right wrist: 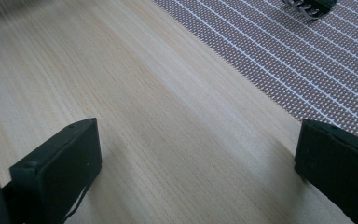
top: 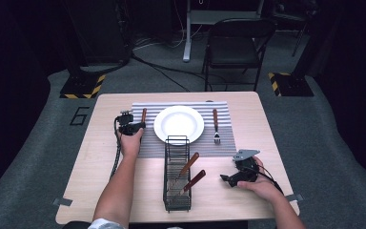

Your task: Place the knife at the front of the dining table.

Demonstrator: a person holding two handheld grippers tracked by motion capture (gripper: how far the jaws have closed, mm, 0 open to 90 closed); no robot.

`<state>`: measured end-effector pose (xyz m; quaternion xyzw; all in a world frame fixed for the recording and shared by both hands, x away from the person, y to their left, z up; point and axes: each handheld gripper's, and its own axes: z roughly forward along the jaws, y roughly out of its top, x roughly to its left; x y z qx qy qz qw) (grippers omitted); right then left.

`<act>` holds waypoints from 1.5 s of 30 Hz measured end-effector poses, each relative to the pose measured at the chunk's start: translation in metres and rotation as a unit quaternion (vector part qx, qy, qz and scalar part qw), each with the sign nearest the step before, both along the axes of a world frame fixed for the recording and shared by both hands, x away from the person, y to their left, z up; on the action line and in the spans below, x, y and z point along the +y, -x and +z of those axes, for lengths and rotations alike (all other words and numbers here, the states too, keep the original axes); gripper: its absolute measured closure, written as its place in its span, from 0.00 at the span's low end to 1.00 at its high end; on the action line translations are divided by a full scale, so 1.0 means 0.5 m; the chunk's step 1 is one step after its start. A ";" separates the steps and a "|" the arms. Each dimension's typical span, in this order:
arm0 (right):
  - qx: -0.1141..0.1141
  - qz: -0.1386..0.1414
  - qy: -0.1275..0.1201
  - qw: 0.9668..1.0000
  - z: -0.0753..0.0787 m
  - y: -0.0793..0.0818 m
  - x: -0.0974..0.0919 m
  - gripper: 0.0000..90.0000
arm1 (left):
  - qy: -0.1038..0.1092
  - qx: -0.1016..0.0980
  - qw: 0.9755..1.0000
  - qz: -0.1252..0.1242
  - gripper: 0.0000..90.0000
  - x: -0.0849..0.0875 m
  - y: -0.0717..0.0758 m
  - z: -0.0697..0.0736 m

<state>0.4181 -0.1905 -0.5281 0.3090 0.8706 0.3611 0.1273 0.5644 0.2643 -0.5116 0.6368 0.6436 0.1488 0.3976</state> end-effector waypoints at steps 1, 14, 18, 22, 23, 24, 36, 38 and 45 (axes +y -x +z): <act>0.000 0.000 0.000 1.000 0.000 0.000 0.000 0.00 | 0.000 0.000 1.000 0.000 0.84 0.000 0.000 0.000; 0.000 0.000 0.000 1.000 0.000 0.000 0.000 0.00 | 0.016 0.004 0.999 0.032 0.84 0.003 -0.011 -0.019; 0.000 0.000 0.000 1.000 0.000 0.000 0.000 0.00 | 0.015 0.003 0.999 0.033 0.84 0.002 -0.012 -0.019; 0.000 0.000 0.000 1.000 0.000 0.000 0.000 0.00 | 0.017 0.002 0.999 0.034 0.81 0.002 -0.011 -0.019; 0.000 0.000 0.000 1.000 0.000 0.000 0.000 0.00 | 0.018 0.003 0.999 0.034 0.81 0.001 -0.011 -0.019; 0.000 0.000 0.000 1.000 0.000 0.000 0.000 0.00 | 0.017 0.002 0.999 0.034 0.80 0.000 -0.011 -0.019; 0.000 0.000 0.000 1.000 0.000 0.000 0.000 0.00 | 0.021 0.009 0.999 0.023 0.70 0.000 -0.004 -0.014; 0.000 0.000 0.000 1.000 0.000 0.000 0.000 0.00 | 0.025 0.014 0.999 0.016 0.67 -0.002 -0.001 -0.012; 0.000 0.000 0.000 1.000 0.000 0.000 0.000 0.00 | 0.039 0.018 0.999 0.006 0.64 0.008 0.018 -0.002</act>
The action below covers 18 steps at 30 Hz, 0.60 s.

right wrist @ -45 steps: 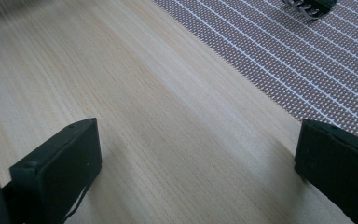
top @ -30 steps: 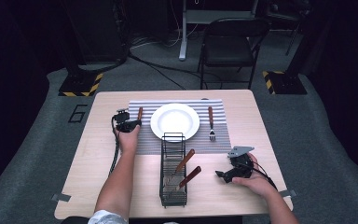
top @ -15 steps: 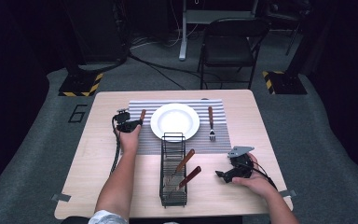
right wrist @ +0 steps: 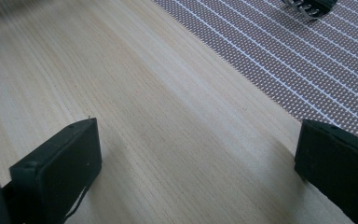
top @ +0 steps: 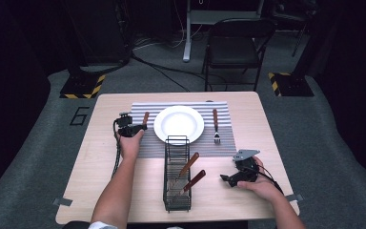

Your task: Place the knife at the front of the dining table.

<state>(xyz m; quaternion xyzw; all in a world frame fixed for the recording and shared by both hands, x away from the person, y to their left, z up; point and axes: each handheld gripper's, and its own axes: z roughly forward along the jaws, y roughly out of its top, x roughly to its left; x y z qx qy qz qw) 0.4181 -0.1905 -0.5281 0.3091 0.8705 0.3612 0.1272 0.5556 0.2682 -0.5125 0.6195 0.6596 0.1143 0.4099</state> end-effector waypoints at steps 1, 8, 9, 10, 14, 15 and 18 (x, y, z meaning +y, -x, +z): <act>0.000 0.000 0.000 1.000 0.000 0.000 0.000 0.00 | 0.005 0.003 1.000 0.000 0.64 0.003 0.002 -0.001; 0.000 0.000 0.000 1.000 0.000 0.000 0.000 0.00 | 0.005 0.000 1.000 0.002 0.64 0.009 0.011 -0.011; 0.000 0.000 0.000 1.000 0.000 0.000 0.000 0.00 | 0.007 -0.002 1.000 0.003 0.63 0.009 0.015 -0.012; 0.000 0.000 0.000 1.000 0.000 0.000 0.000 0.00 | 0.007 -0.002 1.000 0.003 0.63 0.009 0.015 -0.012; 0.000 0.000 0.000 1.000 0.000 0.000 0.000 0.00 | 0.011 -0.005 1.000 0.005 0.63 0.008 0.022 -0.014; 0.000 0.000 0.000 1.000 0.000 0.000 0.000 0.00 | 0.011 -0.005 1.000 0.005 0.63 0.008 0.022 -0.014; 0.000 0.000 0.000 1.000 0.000 0.000 0.000 0.00 | 0.014 -0.005 1.000 0.009 0.63 0.006 0.025 -0.014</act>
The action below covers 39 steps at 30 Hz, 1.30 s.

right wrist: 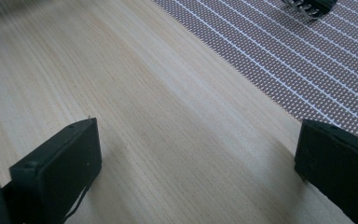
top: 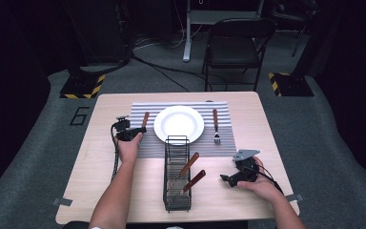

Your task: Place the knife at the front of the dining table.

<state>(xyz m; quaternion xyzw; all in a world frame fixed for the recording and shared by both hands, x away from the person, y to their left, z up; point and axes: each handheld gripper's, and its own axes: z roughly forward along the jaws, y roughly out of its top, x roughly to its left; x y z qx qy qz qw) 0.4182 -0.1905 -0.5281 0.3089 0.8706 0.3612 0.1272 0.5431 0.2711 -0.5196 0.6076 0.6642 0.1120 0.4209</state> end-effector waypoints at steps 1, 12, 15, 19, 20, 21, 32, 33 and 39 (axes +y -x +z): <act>0.000 0.000 0.000 1.000 0.000 0.000 0.000 0.00 | 0.000 0.002 1.000 -0.001 0.63 0.000 0.001 0.000; -0.001 0.001 0.000 1.000 0.000 0.000 0.000 0.00 | -0.004 0.002 1.000 -0.011 0.63 -0.007 0.007 0.001; 0.000 0.000 0.000 1.000 0.000 0.000 0.000 0.00 | 0.008 -0.004 1.000 -0.006 0.63 -0.002 0.009 -0.003; 0.000 0.000 0.000 1.000 0.000 0.000 0.000 0.00 | 0.006 0.001 1.000 -0.004 0.63 -0.003 0.011 0.001; -0.001 0.000 0.000 1.000 0.000 0.000 0.000 0.00 | 0.005 -0.005 1.000 -0.007 0.63 -0.001 0.014 0.004; -0.001 0.000 0.000 1.000 0.000 0.000 0.000 0.00 | 0.005 -0.005 1.000 -0.007 0.63 -0.001 0.014 0.004; 0.000 0.001 0.000 1.000 0.000 -0.001 0.000 0.00 | -0.030 -0.027 0.998 -0.043 0.57 0.017 0.067 0.050; 0.000 0.001 0.000 1.000 0.000 -0.001 0.000 0.00 | -0.030 -0.027 0.998 -0.043 0.56 0.017 0.067 0.050; 0.000 0.001 0.000 1.000 0.000 -0.001 0.000 0.00 | -0.043 -0.035 0.996 -0.065 0.55 0.016 0.097 0.070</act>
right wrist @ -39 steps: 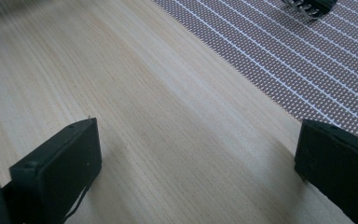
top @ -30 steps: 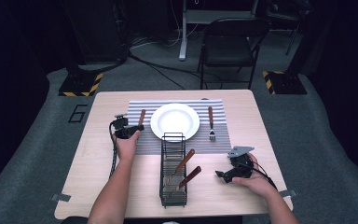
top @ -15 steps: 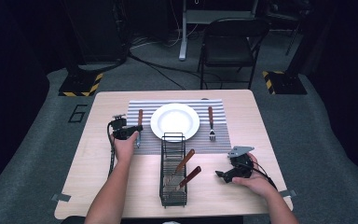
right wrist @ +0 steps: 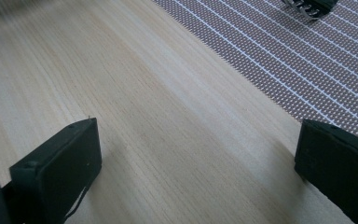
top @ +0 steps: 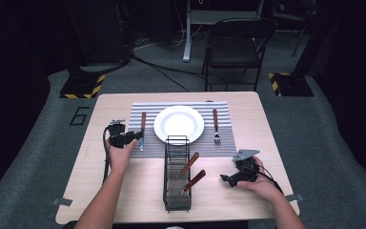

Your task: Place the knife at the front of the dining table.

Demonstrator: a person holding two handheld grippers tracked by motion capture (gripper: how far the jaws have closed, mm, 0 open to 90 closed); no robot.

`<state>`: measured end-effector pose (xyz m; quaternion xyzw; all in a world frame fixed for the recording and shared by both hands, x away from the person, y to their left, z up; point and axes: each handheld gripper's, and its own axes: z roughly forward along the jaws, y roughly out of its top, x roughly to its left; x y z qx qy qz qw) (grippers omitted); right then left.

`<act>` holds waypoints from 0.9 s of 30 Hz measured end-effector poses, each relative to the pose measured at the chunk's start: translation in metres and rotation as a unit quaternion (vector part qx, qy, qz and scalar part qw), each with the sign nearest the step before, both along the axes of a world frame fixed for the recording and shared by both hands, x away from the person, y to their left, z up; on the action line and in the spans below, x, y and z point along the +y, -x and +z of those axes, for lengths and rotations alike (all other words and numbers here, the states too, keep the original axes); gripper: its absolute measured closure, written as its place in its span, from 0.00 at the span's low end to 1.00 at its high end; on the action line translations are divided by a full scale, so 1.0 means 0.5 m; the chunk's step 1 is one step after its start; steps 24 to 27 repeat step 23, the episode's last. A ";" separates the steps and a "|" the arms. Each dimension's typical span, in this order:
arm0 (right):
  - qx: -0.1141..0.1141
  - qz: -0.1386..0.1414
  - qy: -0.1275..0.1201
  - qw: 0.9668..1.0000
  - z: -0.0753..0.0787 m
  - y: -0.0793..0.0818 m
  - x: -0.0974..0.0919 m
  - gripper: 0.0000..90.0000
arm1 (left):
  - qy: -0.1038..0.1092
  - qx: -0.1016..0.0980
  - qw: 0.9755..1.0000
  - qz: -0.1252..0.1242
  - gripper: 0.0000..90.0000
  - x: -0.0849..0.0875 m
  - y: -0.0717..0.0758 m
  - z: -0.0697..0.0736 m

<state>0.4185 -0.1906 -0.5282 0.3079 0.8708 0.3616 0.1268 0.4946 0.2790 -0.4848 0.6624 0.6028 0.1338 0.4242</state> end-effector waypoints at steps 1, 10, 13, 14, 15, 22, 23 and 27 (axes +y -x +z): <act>0.000 0.000 0.000 1.000 0.000 0.000 0.000 0.00 | -0.004 -0.002 1.000 -0.005 0.55 0.000 0.004 0.003; 0.000 0.000 0.000 1.000 0.000 0.000 0.000 0.00 | -0.028 -0.013 0.999 -0.042 0.54 -0.004 0.042 0.025; 0.000 0.000 0.000 1.000 0.000 0.000 0.000 0.00 | -0.031 -0.013 0.998 -0.045 0.54 -0.004 0.047 0.022; 0.000 0.000 0.000 1.000 0.000 0.000 0.000 0.00 | -0.033 -0.011 0.998 -0.046 0.53 -0.001 0.054 0.018; 0.000 0.000 0.000 1.000 0.000 0.000 0.000 0.00 | -0.033 -0.011 0.998 -0.046 0.53 -0.001 0.054 0.018; 0.000 0.000 0.000 1.000 0.000 0.000 0.000 0.00 | -0.055 0.004 0.997 -0.046 0.49 0.034 0.087 0.005; 0.000 0.000 0.000 1.000 0.000 0.000 0.000 0.00 | -0.055 0.004 0.997 -0.046 0.48 0.034 0.087 0.005; 0.000 0.000 0.000 1.000 0.000 0.000 0.000 0.00 | -0.055 0.004 0.997 -0.046 0.48 0.034 0.087 0.005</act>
